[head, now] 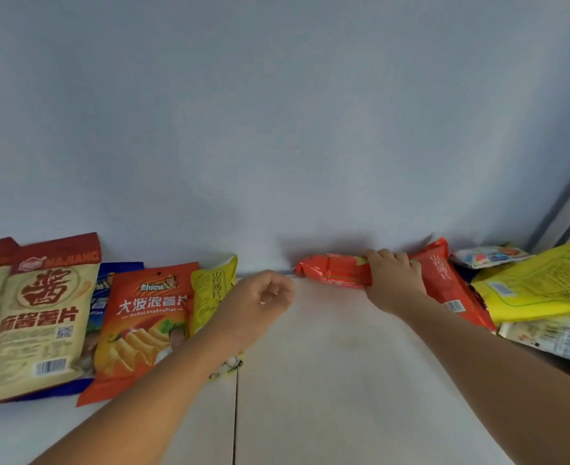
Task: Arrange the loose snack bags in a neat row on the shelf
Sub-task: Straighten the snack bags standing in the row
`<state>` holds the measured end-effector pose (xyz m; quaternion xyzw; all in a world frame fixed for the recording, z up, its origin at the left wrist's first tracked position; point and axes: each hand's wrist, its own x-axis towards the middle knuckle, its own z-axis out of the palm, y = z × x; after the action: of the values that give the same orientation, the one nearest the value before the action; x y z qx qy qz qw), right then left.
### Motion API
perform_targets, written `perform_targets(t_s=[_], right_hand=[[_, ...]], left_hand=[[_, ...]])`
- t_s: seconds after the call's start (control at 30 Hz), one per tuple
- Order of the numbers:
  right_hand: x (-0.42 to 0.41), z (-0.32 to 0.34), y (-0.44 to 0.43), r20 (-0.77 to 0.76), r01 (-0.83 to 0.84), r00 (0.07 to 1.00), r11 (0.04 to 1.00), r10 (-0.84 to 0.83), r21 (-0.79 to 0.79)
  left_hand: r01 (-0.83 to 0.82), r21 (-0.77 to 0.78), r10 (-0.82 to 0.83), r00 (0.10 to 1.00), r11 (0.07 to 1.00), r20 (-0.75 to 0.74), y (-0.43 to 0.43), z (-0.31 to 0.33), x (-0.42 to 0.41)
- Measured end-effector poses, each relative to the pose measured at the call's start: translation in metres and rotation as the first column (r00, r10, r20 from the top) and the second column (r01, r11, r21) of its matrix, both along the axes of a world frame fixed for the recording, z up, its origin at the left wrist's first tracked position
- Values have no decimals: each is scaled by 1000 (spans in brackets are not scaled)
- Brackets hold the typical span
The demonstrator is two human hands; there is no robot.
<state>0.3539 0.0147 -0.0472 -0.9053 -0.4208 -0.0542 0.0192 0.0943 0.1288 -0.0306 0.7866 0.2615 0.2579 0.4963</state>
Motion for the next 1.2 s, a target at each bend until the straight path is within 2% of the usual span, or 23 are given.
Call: perform_targets(t_s=[0.03, 0.07, 0.1, 0.13, 0.17, 0.2, 0.27, 0.33, 0.43, 0.67, 0.7, 0.73, 0.8, 0.83, 0.87, 0.9, 0.93, 0.97, 1.03, 1.07, 1.17, 1.2], right_hand=[[-4, 6, 1, -62, -23, 998, 999, 26, 37], [-9, 12, 0, -185, -24, 982, 993, 45, 115], [-16, 20, -1, -365, 10, 928, 972, 79, 235], [-26, 28, -2, -566, 85, 812, 930, 143, 357], [-36, 34, -3, -723, 172, 647, 878, 241, 447], [-46, 39, -4, -797, 237, 489, 826, 354, 512], [-65, 41, -9, -803, 292, 266, 749, 534, 595], [-80, 37, -17, -757, 298, 110, 705, 644, 643], [-90, 30, -28, -736, 262, 17, 707, 677, 657], [-96, 17, -42, -717, 319, 38, 672, 696, 669], [-99, 16, -42, -712, 338, 77, 654, 698, 677], [-101, 14, -42, -707, 362, 173, 623, 686, 693], [-107, 6, -43, -645, 361, 516, 540, 564, 760], [-110, 3, -45, -567, 299, 657, 519, 497, 801], [-113, 1, -46, -486, 207, 730, 523, 480, 827], [-117, -1, -47, -453, 132, 743, 556, 493, 821], [-120, 0, -47, -477, 105, 709, 592, 519, 799], [-122, 2, -47, -538, 135, 647, 614, 540, 778], [-123, 7, -45, -634, 268, 493, 590, 595, 762], [-122, 10, -45, -650, 321, 456, 569, 608, 757], [-120, 20, -50, -707, 366, 380, 604, 597, 708], [-121, 21, -52, -722, 344, 339, 635, 603, 691]], left_hand=[[-49, -29, 50, 998, 998, 30, 6, 6, 0], [-101, -77, 106, 992, 992, 65, 12, 13, -1], [-146, -126, 158, 983, 981, 93, 16, 20, -1], [-179, -160, 197, 975, 971, 99, 20, 27, 0], [-193, -168, 207, 976, 967, 70, 22, 32, 2], [-187, -167, 192, 981, 968, 18, 23, 35, 6], [-108, -207, 103, 994, 972, -37, 15, 40, 13], [22, -311, -16, 1000, 950, 22, 4, 43, 19], [129, -319, -105, 990, 939, 90, -13, 44, 25], [94, -258, -64, 990, 962, 125, -27, 33, 30], [75, -250, -44, 991, 965, 127, -27, 32, 30], [47, -234, -17, 992, 971, 128, -27, 33, 30], [-90, -176, 107, 990, 980, 90, -24, 32, 33], [-159, -143, 170, 983, 977, 65, -24, 31, 35], [-205, -116, 212, 976, 972, 50, -25, 32, 36], [-218, -99, 223, 974, 971, 43, -30, 34, 38], [-207, -94, 211, 977, 974, 41, -35, 35, 38], [-185, -105, 191, 981, 977, 46, -41, 37, 39], [-137, -157, 150, 986, 978, 74, -49, 40, 38], [-116, -162, 130, 989, 980, 75, -51, 42, 37], [-159, 12, 159, 987, 987, -17, -48, 41, 33], [-158, 7, 158, 987, 987, -35, -46, 41, 30]])
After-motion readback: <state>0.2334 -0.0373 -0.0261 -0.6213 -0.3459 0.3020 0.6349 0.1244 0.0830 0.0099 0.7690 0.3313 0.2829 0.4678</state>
